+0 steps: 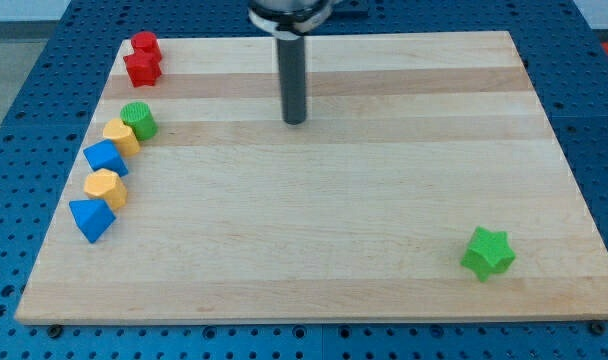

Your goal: Push the green circle into the green star

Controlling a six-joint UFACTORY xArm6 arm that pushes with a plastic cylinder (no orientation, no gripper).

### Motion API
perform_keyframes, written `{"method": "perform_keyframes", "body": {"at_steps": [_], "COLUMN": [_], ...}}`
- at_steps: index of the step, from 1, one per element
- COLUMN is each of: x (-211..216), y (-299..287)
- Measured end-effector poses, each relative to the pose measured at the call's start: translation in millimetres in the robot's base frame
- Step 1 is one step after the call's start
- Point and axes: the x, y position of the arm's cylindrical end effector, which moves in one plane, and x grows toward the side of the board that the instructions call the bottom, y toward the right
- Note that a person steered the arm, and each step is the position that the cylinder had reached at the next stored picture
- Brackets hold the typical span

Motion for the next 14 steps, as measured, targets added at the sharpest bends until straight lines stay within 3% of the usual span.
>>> {"method": "perform_keyframes", "body": {"at_steps": [2, 4, 6, 8, 12, 13, 14], "x": [-51, -43, -3, 10, 104, 115, 117], "y": [-141, -250, -228, -146, 27, 44, 15]}}
